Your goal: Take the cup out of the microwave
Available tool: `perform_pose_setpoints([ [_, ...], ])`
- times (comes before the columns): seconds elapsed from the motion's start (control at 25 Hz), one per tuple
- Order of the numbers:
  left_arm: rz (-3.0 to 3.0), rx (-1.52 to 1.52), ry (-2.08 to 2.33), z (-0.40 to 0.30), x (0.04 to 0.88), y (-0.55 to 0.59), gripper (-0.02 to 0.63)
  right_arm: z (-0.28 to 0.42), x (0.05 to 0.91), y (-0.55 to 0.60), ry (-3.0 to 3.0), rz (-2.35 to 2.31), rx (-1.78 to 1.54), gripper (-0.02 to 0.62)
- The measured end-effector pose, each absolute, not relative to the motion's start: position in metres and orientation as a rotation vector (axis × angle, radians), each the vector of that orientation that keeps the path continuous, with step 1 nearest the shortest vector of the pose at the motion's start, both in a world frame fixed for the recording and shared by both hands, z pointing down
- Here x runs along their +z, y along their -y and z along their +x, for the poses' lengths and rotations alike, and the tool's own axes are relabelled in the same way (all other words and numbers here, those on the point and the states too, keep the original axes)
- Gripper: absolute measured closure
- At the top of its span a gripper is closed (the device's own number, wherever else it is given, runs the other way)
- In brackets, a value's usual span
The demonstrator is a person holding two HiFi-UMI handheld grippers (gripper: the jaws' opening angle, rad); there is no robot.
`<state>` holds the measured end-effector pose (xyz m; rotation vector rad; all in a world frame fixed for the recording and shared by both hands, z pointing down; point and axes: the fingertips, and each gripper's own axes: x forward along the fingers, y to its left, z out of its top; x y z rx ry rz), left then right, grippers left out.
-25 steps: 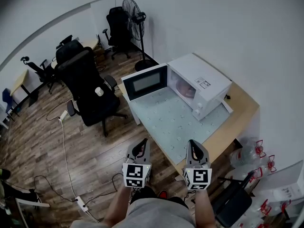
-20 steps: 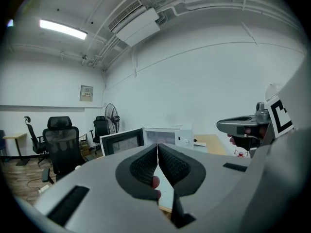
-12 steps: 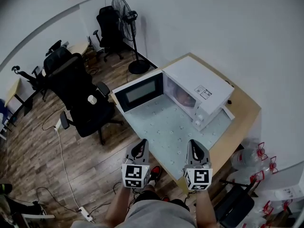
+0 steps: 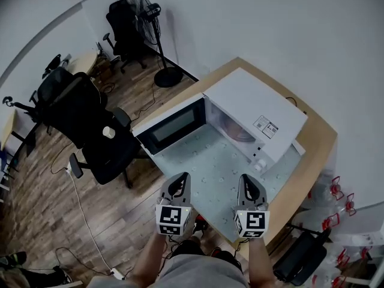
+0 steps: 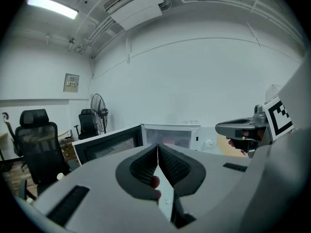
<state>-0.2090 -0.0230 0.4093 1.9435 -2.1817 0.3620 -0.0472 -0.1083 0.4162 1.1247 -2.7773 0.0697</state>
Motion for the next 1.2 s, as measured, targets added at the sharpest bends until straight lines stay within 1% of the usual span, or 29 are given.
perform_pose_setpoints([
  [0.4,1.973,0.408,2.058,-0.251,0.462,0.091,0.581,-0.087,0.462,0.170,2.689,1.197,0.153,0.575],
  [0.92,2.014,0.428,1.934,-0.280,0.517,0.156,0.581,-0.122,0.521,0.232,2.605,1.265,0.229,0.575],
  [1.2,2.005,0.446,1.894,-0.289,0.543,0.176,0.581,-0.133,0.541,0.264,2.575,1.334,0.212,0.574],
])
